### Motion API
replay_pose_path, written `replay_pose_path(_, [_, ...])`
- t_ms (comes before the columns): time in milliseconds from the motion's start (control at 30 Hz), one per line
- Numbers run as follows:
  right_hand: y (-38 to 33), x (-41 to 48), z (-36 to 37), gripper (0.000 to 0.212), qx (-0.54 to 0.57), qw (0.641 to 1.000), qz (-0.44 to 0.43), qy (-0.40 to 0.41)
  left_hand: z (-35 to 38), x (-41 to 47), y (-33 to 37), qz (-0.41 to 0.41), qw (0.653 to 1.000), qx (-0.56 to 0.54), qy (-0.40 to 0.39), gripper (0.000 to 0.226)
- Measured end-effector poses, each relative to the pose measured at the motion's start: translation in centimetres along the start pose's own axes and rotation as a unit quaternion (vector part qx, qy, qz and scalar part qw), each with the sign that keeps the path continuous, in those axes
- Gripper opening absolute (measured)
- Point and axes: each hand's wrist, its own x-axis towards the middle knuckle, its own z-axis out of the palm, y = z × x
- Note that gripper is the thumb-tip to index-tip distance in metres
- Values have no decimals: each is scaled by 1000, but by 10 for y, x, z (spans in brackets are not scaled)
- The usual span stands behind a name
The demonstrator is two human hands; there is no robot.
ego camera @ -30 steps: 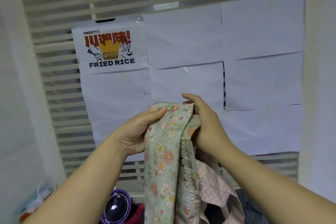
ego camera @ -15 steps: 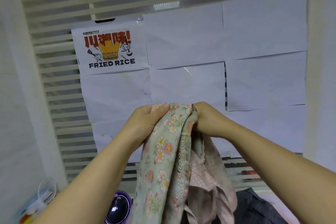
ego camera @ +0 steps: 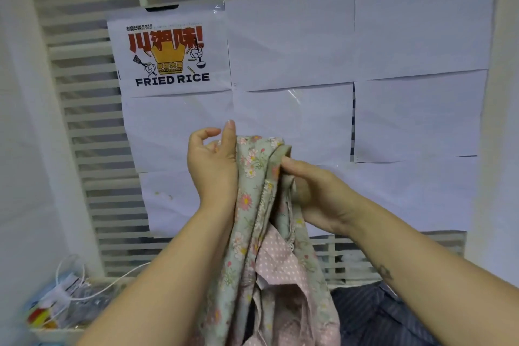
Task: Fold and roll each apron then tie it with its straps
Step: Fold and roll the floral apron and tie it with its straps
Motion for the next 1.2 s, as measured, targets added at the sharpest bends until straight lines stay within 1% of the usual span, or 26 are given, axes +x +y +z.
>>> replay_pose_path(67, [-1,-3,10,39,-67,997,-24,-4,5,-3,-1,-3,999,-6,37,22])
replay_pose_path(100, [1,-1,12,36,-119,992,-41,22,9,-6,0,-7,999,-3,49,22])
replay_pose_path(167, [4,6,11,28,-198,969,-69,134,16,-7,-2,-18,999,4,47,20])
replay_pose_path(200, [5,9,6,25,-205,959,-71,180,18,-7,-3,-27,999,1,25,17])
replay_pose_path(233, [5,10,1,24,-190,955,-64,217,17,-8,-4,-41,999,-10,-14,13])
replay_pose_path(267, [5,10,-8,23,-162,954,-57,245,14,-9,-6,-65,995,-22,-70,16])
replay_pose_path(300, [4,8,-16,23,-129,955,-46,264,9,-10,-10,-89,986,-24,-141,29])
replay_pose_path(333, [2,6,-23,22,-93,957,-39,272,1,-14,-14,-114,967,-7,-230,43])
replay_pose_path(367, [1,3,-29,21,-54,959,-41,274,-6,-20,-18,-146,934,13,-325,50])
replay_pose_path(400, [1,1,-34,20,-16,961,-49,273,-13,-28,-22,-184,894,24,-407,47])
replay_pose_path(433, [2,0,-37,20,14,962,-51,270,-18,-38,-27,-232,859,15,-457,41])
replay_pose_path(467, [4,1,-39,22,33,962,-45,269,-23,-45,-33,-275,839,-4,-470,37])
replay_pose_path(500, [6,0,-39,25,41,962,-33,267,-27,-50,-41,-296,837,-16,-460,36])
replay_pose_path(567, [12,-2,-42,32,21,967,-6,254,-33,-56,-61,-294,857,-18,-424,40])
replay_pose_path(633, [17,-9,-49,49,-66,969,26,237,-39,-56,-70,-307,874,-41,-374,50])
replay_pose_path(700, [28,-23,-56,74,-173,956,72,225,-45,-53,-76,-329,887,-79,-314,49])
replay_pose_path(733, [38,-31,-58,75,-207,951,101,205,-49,-49,-77,-335,892,-94,-290,47])
replay_pose_path(800, [60,-44,-56,54,-262,942,156,136,-53,-42,-78,-333,899,-106,-263,49])
replay_pose_path(833, [70,-49,-54,39,-306,931,168,109,-54,-39,-79,-328,902,-103,-259,60])
replay_pose_path(900, [84,-51,-59,13,-428,884,148,114,-55,-36,-81,-317,909,-84,-256,85])
replay_pose_path(933, [85,-51,-65,15,-473,859,142,134,-55,-35,-81,-312,913,-78,-252,85])
replay_pose_path(967, [82,-51,-70,20,-491,845,142,159,-57,-33,-83,-310,915,-78,-247,77])
replay_pose_path(1033, [70,-52,-82,21,-458,850,138,221,-64,-30,-85,-309,918,-83,-235,57])
replay_pose_path(1067, [62,-52,-89,20,-437,853,122,257,-67,-29,-86,-306,918,-81,-238,60])
replay_pose_path(1133, [43,-52,-97,20,-382,857,87,334,-70,-30,-88,-291,920,-51,-259,86])
replay_pose_path(1200, [27,-47,-97,19,-228,893,73,382,-68,-37,-87,-287,913,-31,-287,97])
